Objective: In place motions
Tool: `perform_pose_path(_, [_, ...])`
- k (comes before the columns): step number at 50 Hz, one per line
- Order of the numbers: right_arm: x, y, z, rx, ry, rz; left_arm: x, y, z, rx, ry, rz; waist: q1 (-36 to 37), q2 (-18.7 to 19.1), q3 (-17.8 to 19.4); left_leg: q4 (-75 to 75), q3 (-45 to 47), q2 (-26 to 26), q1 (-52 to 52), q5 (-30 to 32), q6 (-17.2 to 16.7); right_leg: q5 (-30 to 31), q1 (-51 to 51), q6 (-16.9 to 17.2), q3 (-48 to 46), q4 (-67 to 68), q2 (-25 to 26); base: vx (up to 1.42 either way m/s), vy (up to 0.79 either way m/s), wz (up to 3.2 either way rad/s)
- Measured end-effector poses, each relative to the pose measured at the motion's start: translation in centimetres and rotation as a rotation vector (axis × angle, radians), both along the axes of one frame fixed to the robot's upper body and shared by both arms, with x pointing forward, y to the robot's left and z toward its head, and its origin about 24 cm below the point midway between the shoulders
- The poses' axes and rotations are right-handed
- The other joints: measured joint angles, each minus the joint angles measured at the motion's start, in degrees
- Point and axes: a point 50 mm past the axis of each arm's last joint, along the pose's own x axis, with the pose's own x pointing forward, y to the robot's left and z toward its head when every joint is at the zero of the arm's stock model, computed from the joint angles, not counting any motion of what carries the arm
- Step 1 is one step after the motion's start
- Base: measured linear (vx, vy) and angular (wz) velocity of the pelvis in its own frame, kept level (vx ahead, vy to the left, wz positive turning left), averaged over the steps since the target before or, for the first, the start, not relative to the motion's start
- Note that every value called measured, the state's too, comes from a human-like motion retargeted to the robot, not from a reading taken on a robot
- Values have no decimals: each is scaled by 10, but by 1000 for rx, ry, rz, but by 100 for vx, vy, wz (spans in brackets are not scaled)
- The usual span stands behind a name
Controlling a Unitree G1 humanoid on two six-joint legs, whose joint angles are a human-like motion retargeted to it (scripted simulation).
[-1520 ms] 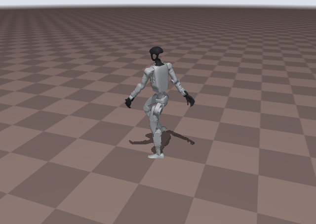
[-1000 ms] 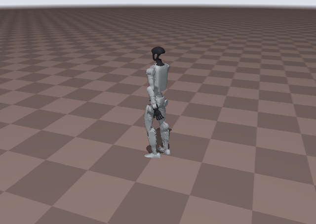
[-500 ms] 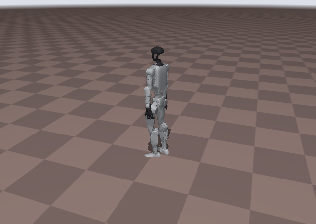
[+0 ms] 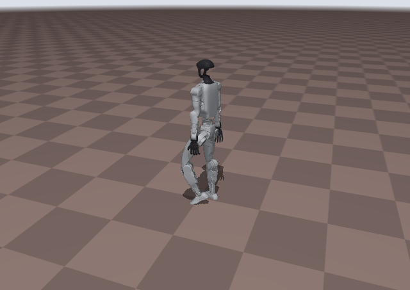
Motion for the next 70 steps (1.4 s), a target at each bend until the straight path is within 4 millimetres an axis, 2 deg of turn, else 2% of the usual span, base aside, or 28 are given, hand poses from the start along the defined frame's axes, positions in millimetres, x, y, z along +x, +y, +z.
perform_pose_path(5, [66,23,6,110,-202,120,-50,-12,3,-89,138,167,42,-26,3,191,28,36,-136,-73,54,-4,-11,-7,-8,13,-20,-1,-3,29])
perform_pose_path(10, [117,46,22,221,-398,153,-104,-18,14,-107,298,262,46,-23,10,184,15,15,-132,-88,53,-8,5,-5,-8,15,-22,10,4,-3])
perform_pose_path(14, [119,54,23,240,-423,202,-138,-23,24,-117,414,295,44,-14,-6,22,9,-13,-16,-70,34,-21,16,1,-3,24,-15,22,6,-15])
perform_pose_path(17, [101,49,17,208,-380,207,-142,-23,26,-125,437,324,59,-3,-6,-174,10,-34,119,-35,17,-44,21,4,22,56,4,21,3,-83])
perform_pose_path(19, [77,40,10,175,-305,205,-136,-22,24,-114,419,340,65,11,-7,-288,30,-37,202,-133,15,-59,15,6,41,99,21,29,8,-97])
perform_pose_path(20, [63,34,6,154,-258,205,-131,-22,22,-106,405,345,64,20,-5,-336,60,-33,244,-178,22,-64,13,9,49,126,29,31,10,-38])
perform_pose_path(22, [33,16,1,94,-151,197,-110,-24,16,-118,352,344,28,43,-12,-396,58,-13,264,-154,10,-13,-21,23,30,199,38,10,11,16])
perform_pose_path(23, [22,5,1,56,-99,179,-86,-25,10,-136,297,331,15,50,-11,-404,43,-9,251,-143,9,39,-68,34,26,270,33,-24,11,-14])
perform_pose_path(25, [6,-11,2,3,-24,98,-37,-20,4,-144,178,271,25,53,14,-406,38,3,239,-132,9,84,-147,64,49,413,9,-39,9,-57])
perform_pose_path(27, [-28,-28,5,-38,88,-45,19,-8,2,-116,3,152,22,60,34,-418,55,11,247,-127,15,64,-228,66,91,556,25,-26,9,-28])
perform_pose_path(30, [-75,-45,16,-70,262,-176,89,12,14,-100,-198,-11,1,63,33,-422,59,14,236,-126,20,17,-319,49,85,697,-5,-6,3,-4])
perform_pose_path(33, [-127,-55,30,-187,413,-301,126,15,23,-57,-301,-145,3,68,16,-424,53,17,229,-125,19,5,-354,60,102,726,17,9,1,-4])
perform_pose_path(35, [-151,-55,36,-246,459,-383,149,15,32,-21,-378,-220,20,64,12,-428,56,13,234,-126,18,4,-343,60,109,707,24,8,-2,-26])
perform_pose_path(38, [-161,-50,38,-253,470,-450,167,20,40,14,-453,-296,31,52,17,-430,70,4,251,-130,14,8,-269,42,100,609,23,9,-1,-25])
perform_pose_path(40, [-160,-47,37,-237,470,-456,159,19,37,36,-434,-324,35,53,10,-424,71,1,256,-137,11,16,-202,32,95,502,40,16,3,5])
perform_pose_path(42, [-148,-41,31,-206,448,-425,139,15,28,45,-377,-327,21,55,8,-401,52,0,254,-148,9,28,-115,33,78,358,50,12,1,76])
perform_pose_path(43, [-137,-38,27,-188,422,-396,126,12,22,41,-340,-313,15,51,9,-382,39,-6,249,-152,9,19,-68,34,67,280,50,9,0,70])
perform_pose_path(45, [-110,-31,19,-151,353,-300,92,6,12,26,-253,-253,17,40,13,-326,38,-18,237,-142,8,-57,24,15,2,147,35,7,-2,40])
perform_pose_path(47, [-69,-20,9,-90,254,-175,57,5,5,13,-159,-177,9,19,-6,-203,72,-7,165,-46,3,-53,39,15,-27,60,13,-14,-12,58])
perform_pose_path(48, [-42,-13,5,-47,185,-116,42,6,3,10,-114,-149,23,9,-11,-101,95,24,100,9,7,-41,35,21,-24,40,1,-29,-18,56])
perform_pose_path(50, [16,1,2,30,11,-8,13,6,2,21,-11,-80,41,12,-12,41,29,23,-47,97,47,-20,17,19,-47,14,5,-36,-19,54])
perform_pose_path(54, [130,22,26,104,-344,268,-66,-6,8,-66,226,185,83,-20,37,200,54,65,-140,-7,89,-19,19,-5,-26,30,-15,-16,-4,-25])
perform_pose_path(57, [177,45,49,122,-551,381,-125,-23,21,-113,399,355,75,-21,36,255,42,65,-174,-53,99,-26,18,-10,-18,44,-25,12,3,-19])
perform_pose_path(60, [199,67,66,212,-684,396,-165,-33,33,-85,479,460,56,-12,20,247,28,60,-159,-65,92,-30,22,-9,-17,44,-20,19,6,-10])
perform_pose_path(63, [203,80,72,281,-729,377,-173,-37,37,-100,499,493,44,-7,13,163,30,46,-85,-64,75,-35,29,-3,-20,42,-17,9,3,7])
perform_pose_path(65, [191,79,64,281,-706,335,-174,-33,37,-88,505,489,43,-8,-1,58,26,18,-11,-50,55,-42,32,2,-24,46,-17,22,0,6])
perform_pose_path(68, [153,66,40,257,-583,252,-160,-24,32,-64,469,455,61,1,-15,-177,38,-20,137,-17,16,-65,32,6,-9,78,0,27,-1,-46])
perform_pose_path(70, [118,52,24,231,-460,213,-139,-18,25,-58,415,415,68,15,-15,-299,35,-38,220,-138,9,-78,30,9,3,115,18,26,3,-41])
